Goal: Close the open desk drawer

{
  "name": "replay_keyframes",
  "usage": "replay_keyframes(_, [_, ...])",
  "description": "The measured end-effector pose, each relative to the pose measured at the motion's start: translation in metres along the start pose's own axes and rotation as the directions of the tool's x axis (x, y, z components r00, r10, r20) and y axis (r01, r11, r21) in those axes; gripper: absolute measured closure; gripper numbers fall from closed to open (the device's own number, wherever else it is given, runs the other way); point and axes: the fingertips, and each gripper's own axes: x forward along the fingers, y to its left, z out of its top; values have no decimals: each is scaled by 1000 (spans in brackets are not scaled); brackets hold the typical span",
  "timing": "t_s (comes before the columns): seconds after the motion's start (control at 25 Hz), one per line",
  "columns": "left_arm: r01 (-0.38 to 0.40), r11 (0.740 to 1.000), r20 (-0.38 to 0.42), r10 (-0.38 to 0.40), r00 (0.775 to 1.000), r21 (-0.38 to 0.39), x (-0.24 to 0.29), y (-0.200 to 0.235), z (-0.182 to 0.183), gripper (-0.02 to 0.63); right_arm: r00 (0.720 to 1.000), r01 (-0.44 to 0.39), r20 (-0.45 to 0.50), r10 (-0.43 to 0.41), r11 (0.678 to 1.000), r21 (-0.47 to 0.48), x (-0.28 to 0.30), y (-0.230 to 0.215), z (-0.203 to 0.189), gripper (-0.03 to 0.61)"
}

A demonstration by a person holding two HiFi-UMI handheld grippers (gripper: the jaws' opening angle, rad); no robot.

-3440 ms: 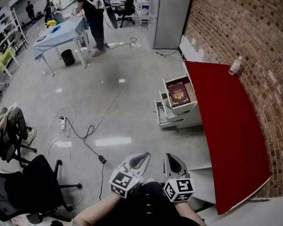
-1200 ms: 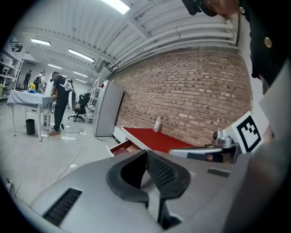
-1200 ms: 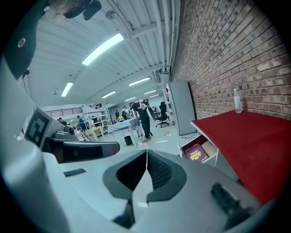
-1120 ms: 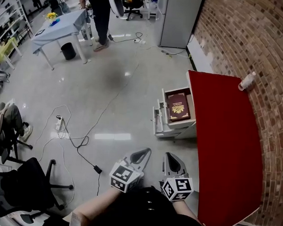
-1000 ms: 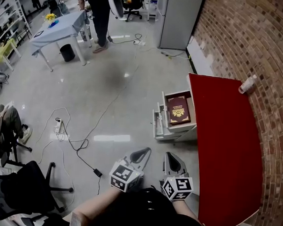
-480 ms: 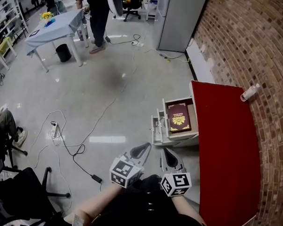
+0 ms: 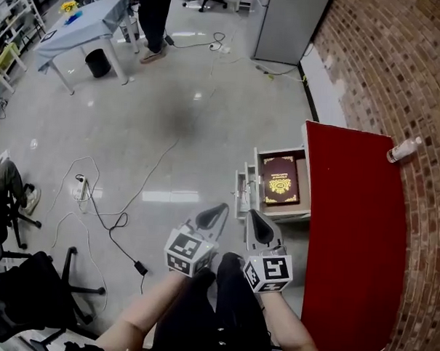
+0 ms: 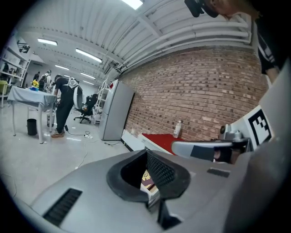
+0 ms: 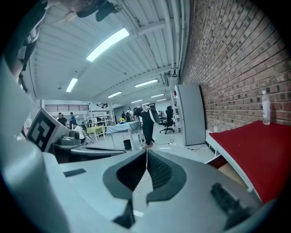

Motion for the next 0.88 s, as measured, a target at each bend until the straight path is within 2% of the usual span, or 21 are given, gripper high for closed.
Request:
replay_keyframes(0.16, [-11, 1000, -35, 10, 999, -21, 34, 19, -20, 603, 1000, 9, -28, -10, 1000, -7, 21, -20, -17, 565])
replay_keyframes(0.32, [32, 998, -64, -35, 997, -52, 63, 30, -45, 603, 999, -1, -44, 1, 1000, -13, 43, -30, -36, 566])
replay_keyframes(0.44, [42, 996, -85, -49, 995, -80, 83, 41, -67, 603, 999, 10, -40, -11, 1000, -27, 62, -39, -48, 565])
replay_keyframes(0.68, [56, 992, -104, -68, 992, -114, 114, 66, -109, 603, 998, 64, -15, -64, 998, 10, 98, -61, -74, 565])
replay_keyframes(0.88, [57, 986, -115, -76, 991, -160, 140, 86, -147, 603, 997, 74, -21, -74, 997, -10, 117, -69, -100, 565])
